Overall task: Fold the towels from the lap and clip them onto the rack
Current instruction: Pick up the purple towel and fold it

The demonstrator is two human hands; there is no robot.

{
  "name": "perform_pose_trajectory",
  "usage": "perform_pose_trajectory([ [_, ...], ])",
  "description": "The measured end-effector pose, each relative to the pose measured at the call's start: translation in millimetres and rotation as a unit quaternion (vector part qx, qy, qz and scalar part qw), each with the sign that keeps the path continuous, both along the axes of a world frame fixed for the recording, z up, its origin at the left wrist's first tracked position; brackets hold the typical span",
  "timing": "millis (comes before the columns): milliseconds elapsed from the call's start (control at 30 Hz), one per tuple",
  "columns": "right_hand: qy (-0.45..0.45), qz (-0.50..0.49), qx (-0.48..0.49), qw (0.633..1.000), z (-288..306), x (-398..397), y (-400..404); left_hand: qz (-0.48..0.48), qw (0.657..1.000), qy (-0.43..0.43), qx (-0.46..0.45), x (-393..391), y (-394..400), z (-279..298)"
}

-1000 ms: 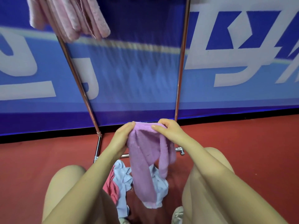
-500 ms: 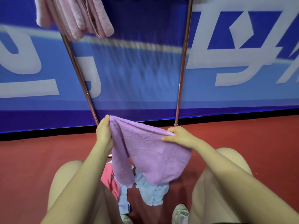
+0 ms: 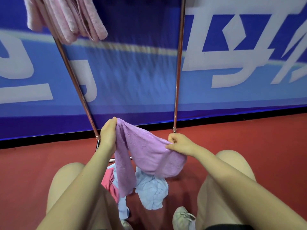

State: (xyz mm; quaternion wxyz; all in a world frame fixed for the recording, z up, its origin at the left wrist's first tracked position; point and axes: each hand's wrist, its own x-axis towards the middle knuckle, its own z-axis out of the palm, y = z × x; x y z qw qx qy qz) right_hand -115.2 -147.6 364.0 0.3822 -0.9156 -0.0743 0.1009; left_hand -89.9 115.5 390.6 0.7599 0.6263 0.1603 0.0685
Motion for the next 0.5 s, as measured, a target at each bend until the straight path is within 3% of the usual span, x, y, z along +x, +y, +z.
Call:
perform_pose_trajectory([
  [100,-0.009,-0.018,-0.073,0.997,-7,4,-2,-0.011,0.999,-0.003,0.045,-1,1,-2],
  [200,0.005,-0.025,-0.08,0.996,-6,7,-1,-0.011,0.997,-0.005,0.074,0,1,-3],
  [300,0.016,-0.036,0.012,0.999,4,10,5,-0.001,0.997,0.0,0.074,0,1,-4],
  [400,-0.031,-0.094,0.121,0.988,12,13,12,0.014,0.996,0.021,0.085,3,4,-3],
  [500,-0.085,-0.155,0.169,0.97,16,18,18,-0.021,0.983,0.0,0.181,3,2,-5],
])
